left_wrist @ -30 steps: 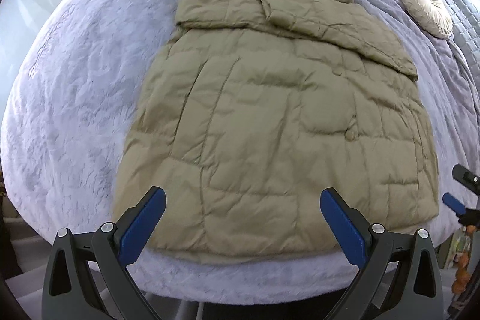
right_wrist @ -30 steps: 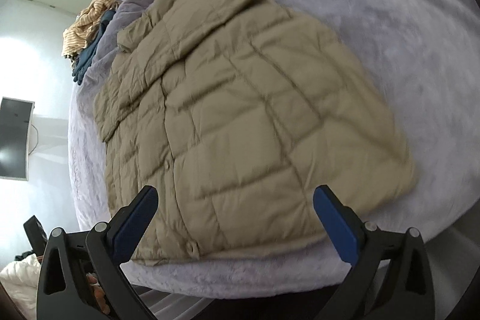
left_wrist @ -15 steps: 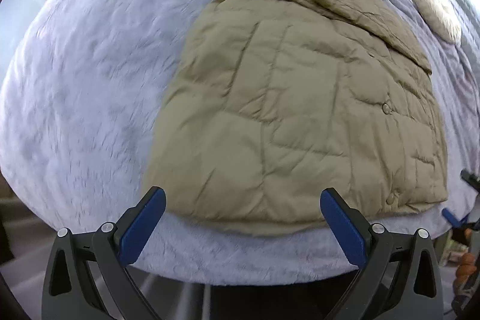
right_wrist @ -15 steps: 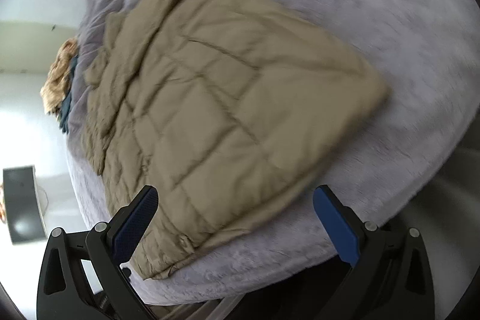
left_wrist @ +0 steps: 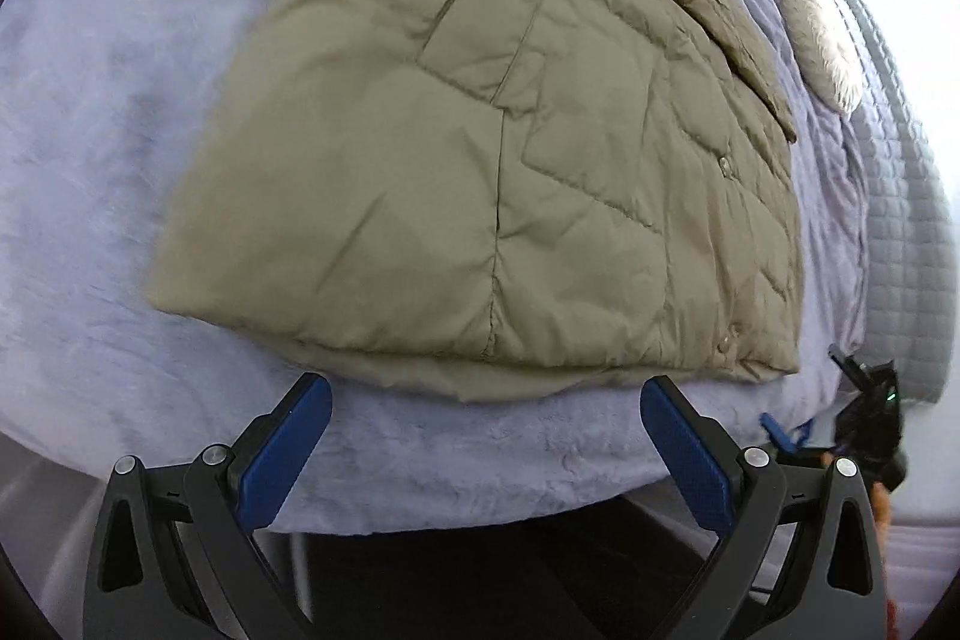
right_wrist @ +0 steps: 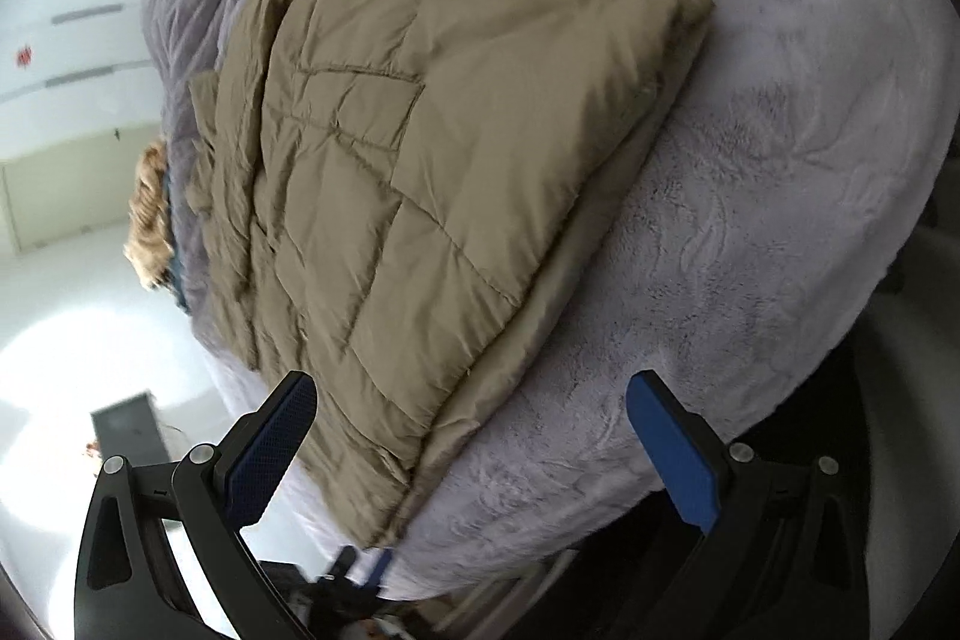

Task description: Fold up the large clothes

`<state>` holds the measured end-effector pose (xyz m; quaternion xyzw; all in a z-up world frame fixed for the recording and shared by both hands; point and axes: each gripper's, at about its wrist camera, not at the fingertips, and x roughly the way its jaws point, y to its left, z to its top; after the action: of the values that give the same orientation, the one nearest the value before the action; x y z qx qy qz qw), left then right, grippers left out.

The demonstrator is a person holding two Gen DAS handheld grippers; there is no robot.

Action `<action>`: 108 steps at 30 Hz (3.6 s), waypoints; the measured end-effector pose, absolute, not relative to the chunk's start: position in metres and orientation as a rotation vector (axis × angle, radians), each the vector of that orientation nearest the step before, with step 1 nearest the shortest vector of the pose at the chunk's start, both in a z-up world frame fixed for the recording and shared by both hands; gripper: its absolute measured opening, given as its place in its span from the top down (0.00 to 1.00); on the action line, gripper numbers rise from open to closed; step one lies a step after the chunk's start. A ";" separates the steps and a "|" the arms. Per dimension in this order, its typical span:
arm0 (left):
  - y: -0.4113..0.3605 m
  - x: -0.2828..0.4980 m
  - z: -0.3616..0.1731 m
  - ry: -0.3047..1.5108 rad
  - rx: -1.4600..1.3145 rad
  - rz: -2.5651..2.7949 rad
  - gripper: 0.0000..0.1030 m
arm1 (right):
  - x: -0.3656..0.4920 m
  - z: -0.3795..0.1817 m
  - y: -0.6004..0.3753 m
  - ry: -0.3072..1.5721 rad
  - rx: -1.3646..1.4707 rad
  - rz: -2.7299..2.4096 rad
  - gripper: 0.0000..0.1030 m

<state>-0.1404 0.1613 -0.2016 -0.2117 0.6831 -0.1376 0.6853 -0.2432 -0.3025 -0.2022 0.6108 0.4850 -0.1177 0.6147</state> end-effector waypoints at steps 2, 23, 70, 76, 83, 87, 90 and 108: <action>0.162 -0.137 -0.208 1.521 -0.527 -0.308 0.00 | -0.241 -0.209 -0.304 1.071 1.452 -0.251 0.00; 0.141 -0.100 -0.221 1.494 -0.558 -0.256 0.72 | -0.206 -0.246 -0.320 0.969 1.671 -0.248 0.41; 0.088 0.271 -0.173 1.109 -0.246 -0.125 0.81 | 0.221 -0.198 -0.353 1.070 0.982 0.032 0.91; 0.095 0.273 -0.169 1.099 -0.286 -0.190 0.70 | 0.216 -0.206 -0.355 1.062 1.025 0.009 0.89; 0.113 0.244 -0.111 0.980 -0.236 -0.232 0.32 | 0.202 -0.143 -0.347 1.026 0.797 0.063 0.44; 0.104 0.239 -0.111 0.991 -0.146 -0.269 0.33 | 0.195 -0.133 -0.326 1.078 0.631 0.111 0.76; 0.088 0.245 -0.132 1.037 -0.057 -0.268 0.33 | 0.200 -0.148 -0.322 1.142 0.552 0.114 0.79; 0.062 0.334 -0.199 1.085 0.099 -0.114 0.33 | 0.258 -0.196 -0.379 1.223 0.377 -0.124 0.87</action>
<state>0.3341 0.0620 -0.1987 0.0472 0.5157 -0.0543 0.8537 0.2582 -0.3794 -0.1959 0.1756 0.5704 -0.0580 0.8003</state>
